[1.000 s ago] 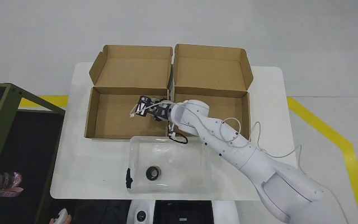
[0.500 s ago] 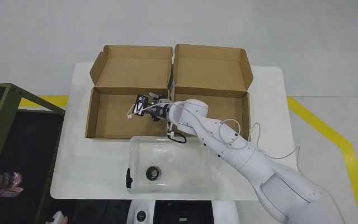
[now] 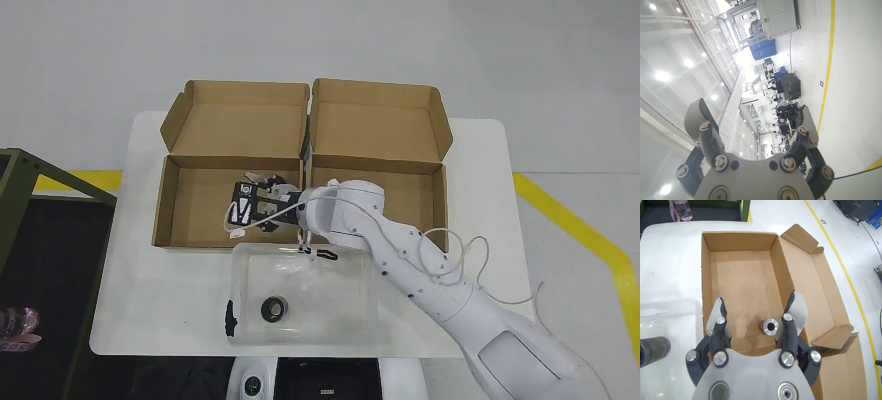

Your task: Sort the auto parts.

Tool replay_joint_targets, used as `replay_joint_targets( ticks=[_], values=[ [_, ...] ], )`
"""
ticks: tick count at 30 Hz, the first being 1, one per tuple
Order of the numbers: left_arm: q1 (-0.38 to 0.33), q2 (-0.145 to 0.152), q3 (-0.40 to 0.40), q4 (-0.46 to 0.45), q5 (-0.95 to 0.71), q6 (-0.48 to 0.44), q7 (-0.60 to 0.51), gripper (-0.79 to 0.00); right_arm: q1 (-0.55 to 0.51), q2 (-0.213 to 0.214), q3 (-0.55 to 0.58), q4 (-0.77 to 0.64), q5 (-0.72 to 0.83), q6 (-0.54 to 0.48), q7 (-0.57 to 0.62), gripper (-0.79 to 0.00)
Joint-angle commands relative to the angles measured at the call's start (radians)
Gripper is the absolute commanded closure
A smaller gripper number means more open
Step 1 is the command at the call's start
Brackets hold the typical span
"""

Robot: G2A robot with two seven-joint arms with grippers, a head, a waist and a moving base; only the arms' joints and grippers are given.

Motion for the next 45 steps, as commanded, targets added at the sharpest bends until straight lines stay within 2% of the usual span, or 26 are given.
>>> replay_joint_targets(
  ticks=[1, 13, 22, 30, 32, 45],
  values=[
    [0.0, 0.0, 0.0, 0.0, 0.0, 0.0, 0.0, -0.785, -0.033, 0.012, 0.021, -0.046, -0.005, -0.026, 0.006, -0.579],
    [0.0, 0.0, 0.0, 0.0, 0.0, 0.0, 0.0, -0.785, -0.255, 0.072, 0.093, -0.282, -0.036, -0.167, 0.015, -0.6],
    [0.0, 0.0, 0.0, 0.0, 0.0, 0.0, 0.0, -0.785, -0.363, 0.103, 0.119, -0.376, -0.045, -0.229, 0.027, -0.591],
    [0.0, 0.0, 0.0, 0.0, 0.0, 0.0, 0.0, -0.785, -0.432, 0.123, 0.1, -0.408, -0.102, -0.273, 0.024, -0.56],
    [0.0, 0.0, 0.0, 0.0, 0.0, 0.0, 0.0, -0.785, -0.441, 0.126, 0.093, -0.407, -0.121, -0.279, 0.021, -0.533],
    [0.0, 0.0, 0.0, 0.0, 0.0, 0.0, 0.0, -0.785, -0.461, 0.143, 0.075, -0.38, -0.174, -0.291, 0.028, -0.536]
  ],
)
